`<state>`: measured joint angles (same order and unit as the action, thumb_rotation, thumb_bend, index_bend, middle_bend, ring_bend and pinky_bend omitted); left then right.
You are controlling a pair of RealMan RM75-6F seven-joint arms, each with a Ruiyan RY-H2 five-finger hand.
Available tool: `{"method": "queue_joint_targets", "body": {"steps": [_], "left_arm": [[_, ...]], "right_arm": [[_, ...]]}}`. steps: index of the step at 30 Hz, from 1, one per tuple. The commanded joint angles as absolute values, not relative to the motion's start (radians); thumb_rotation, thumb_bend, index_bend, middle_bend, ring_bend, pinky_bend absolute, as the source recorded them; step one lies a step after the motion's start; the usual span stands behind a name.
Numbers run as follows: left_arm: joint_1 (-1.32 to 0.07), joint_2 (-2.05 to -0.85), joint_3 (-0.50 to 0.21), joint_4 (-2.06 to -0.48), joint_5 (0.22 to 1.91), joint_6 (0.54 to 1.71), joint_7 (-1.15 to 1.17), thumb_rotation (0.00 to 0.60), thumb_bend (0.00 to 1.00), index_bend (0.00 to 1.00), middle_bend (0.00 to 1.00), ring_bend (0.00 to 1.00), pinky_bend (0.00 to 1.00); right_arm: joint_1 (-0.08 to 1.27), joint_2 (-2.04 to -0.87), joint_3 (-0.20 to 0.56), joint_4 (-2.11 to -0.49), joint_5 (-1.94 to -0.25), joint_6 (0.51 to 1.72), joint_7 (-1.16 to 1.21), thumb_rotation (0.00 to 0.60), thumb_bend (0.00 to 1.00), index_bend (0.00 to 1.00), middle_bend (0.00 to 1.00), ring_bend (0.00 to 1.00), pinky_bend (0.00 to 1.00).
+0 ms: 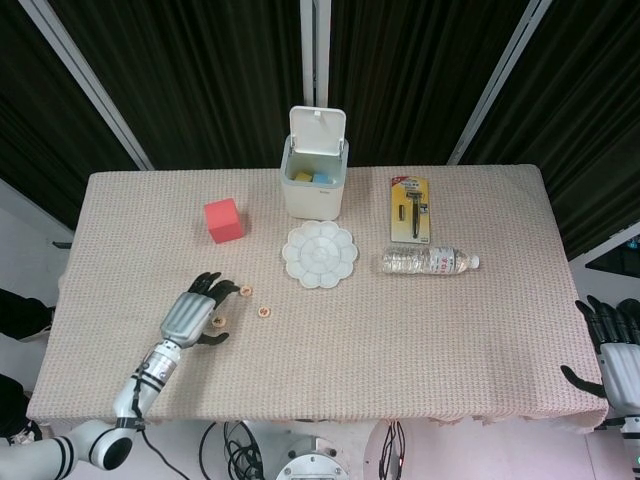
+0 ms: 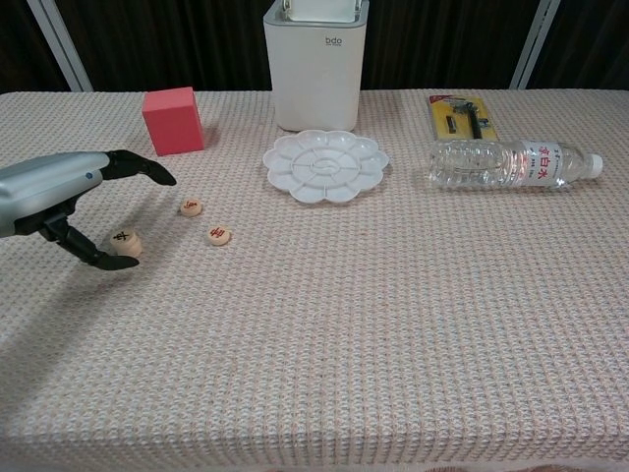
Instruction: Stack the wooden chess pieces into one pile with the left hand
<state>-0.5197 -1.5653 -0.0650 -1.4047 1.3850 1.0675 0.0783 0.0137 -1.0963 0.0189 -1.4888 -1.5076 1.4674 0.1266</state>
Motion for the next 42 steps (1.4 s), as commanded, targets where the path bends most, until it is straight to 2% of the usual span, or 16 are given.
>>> {"method": "queue_joint_targets", "body": {"steps": [1, 32, 37, 42], "left_arm": [[-0.524, -1.567, -0.069, -1.402, 1.381, 1.062, 0.080, 0.600, 0.17, 0.18, 0.14, 0.00, 0.00], [-0.534, -1.572, -0.083, -1.365, 1.341, 1.039, 0.081, 0.600, 0.18, 0.19, 0.15, 0.00, 0.00], [-0.530, -1.562, -0.077, -1.394, 1.356, 1.050, 0.067, 0.600, 0.19, 0.20, 0.15, 0.00, 0.00], [-0.539, -1.559, -0.068, -1.455, 1.403, 1.067, 0.067, 0.600, 0.19, 0.25, 0.15, 0.00, 0.00]], "right_arm": [[0.014, -1.097, 0.019, -1.489, -1.508, 1.467, 0.126, 0.600, 0.10, 0.00, 0.00, 0.00, 0.00], [0.020, -1.095, 0.019, -1.481, -1.509, 1.455, 0.131, 0.600, 0.12, 0.00, 0.00, 0.00, 0.00], [0.019, -1.095, 0.019, -1.483, -1.508, 1.457, 0.128, 0.600, 0.12, 0.00, 0.00, 0.00, 0.00], [0.023, -1.098, 0.019, -1.483, -1.508, 1.452, 0.124, 0.600, 0.12, 0.00, 0.00, 0.00, 0.00]]}}
